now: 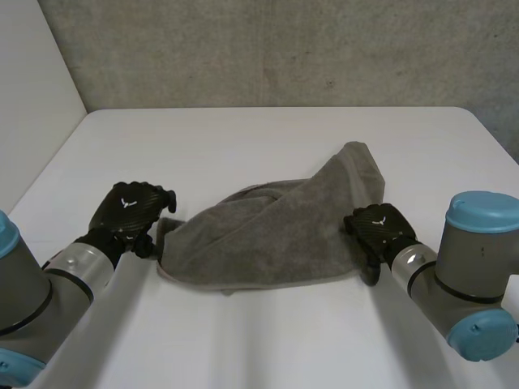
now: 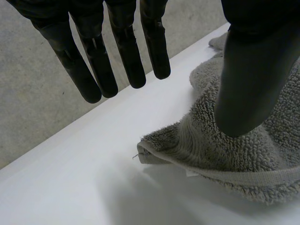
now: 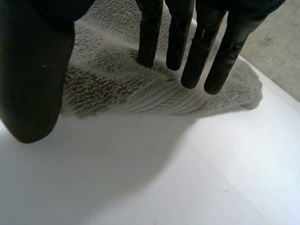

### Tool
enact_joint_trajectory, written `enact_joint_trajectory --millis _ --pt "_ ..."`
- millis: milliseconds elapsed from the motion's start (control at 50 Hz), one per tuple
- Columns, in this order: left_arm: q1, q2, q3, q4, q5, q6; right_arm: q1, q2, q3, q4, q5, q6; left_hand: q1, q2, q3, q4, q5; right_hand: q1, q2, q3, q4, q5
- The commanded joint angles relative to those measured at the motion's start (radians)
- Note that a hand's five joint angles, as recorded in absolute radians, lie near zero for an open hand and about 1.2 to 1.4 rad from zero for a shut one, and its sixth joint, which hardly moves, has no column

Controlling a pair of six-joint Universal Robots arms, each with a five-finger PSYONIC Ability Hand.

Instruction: Fold the towel.

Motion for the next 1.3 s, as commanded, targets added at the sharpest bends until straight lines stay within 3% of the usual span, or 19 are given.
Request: enact_joint_trajectory --millis 20,240,500,700,760,840,940,1120,1300 --pt "0.0 0.0 -0.009 0.001 -0.001 0.026 0.003 -0.002 -0.008 -0.041 0.019 0.009 -0.108 -0.103 -0.098 -0.112 -0.261 0.022 0.03 0.025 0.028 0.102" --pt "0.0 0.0 -0.012 0.001 -0.001 0.04 0.005 -0.002 -0.031 -0.038 0.022 0.011 -0.108 -0.103 -0.098 -0.112 -0.261 0.034 0.042 0.037 0.04 0.113" --pt "0.001 0.046 -0.034 0.0 0.004 0.04 0.005 0.073 -0.082 -0.014 0.013 0.08 -0.105 -0.1 -0.095 -0.109 -0.258 0.369 0.376 0.371 0.375 0.448" --pt "0.001 0.058 -0.042 0.0 0.002 0.04 0.0 0.081 -0.091 0.029 -0.042 0.144 -0.105 -0.1 -0.095 -0.109 -0.258 0.316 0.323 0.319 0.322 0.395" --pt "0.001 0.058 -0.042 -0.002 0.004 0.042 -0.003 0.071 -0.086 0.031 -0.054 0.169 -0.105 -0.1 -0.095 -0.109 -0.258 0.445 0.453 0.448 0.451 0.524" --pt "0.003 0.058 -0.042 -0.002 0.004 0.042 -0.017 0.042 -0.077 0.019 -0.047 0.215 -0.108 -0.103 -0.098 -0.112 -0.261 0.866 0.874 0.869 0.873 0.946" --pt "0.003 0.057 -0.046 -0.005 0.002 0.042 -0.02 -0.05 -0.042 -0.036 -0.044 0.304 -0.157 -0.152 -0.147 -0.162 -0.31 0.867 0.874 0.87 0.873 0.946" --pt "0.003 0.051 -0.048 -0.002 0.002 0.046 -0.09 -0.147 0.018 -0.11 -0.002 0.31 -0.252 -0.247 -0.242 -0.256 -0.405 0.867 0.874 0.87 0.873 0.946" --pt "-0.002 0.002 -0.055 -0.005 0.002 0.173 -0.095 -0.15 0.021 -0.102 0.024 0.29 -0.249 -0.244 -0.239 -0.253 -0.402 0.867 0.874 0.87 0.873 0.946"
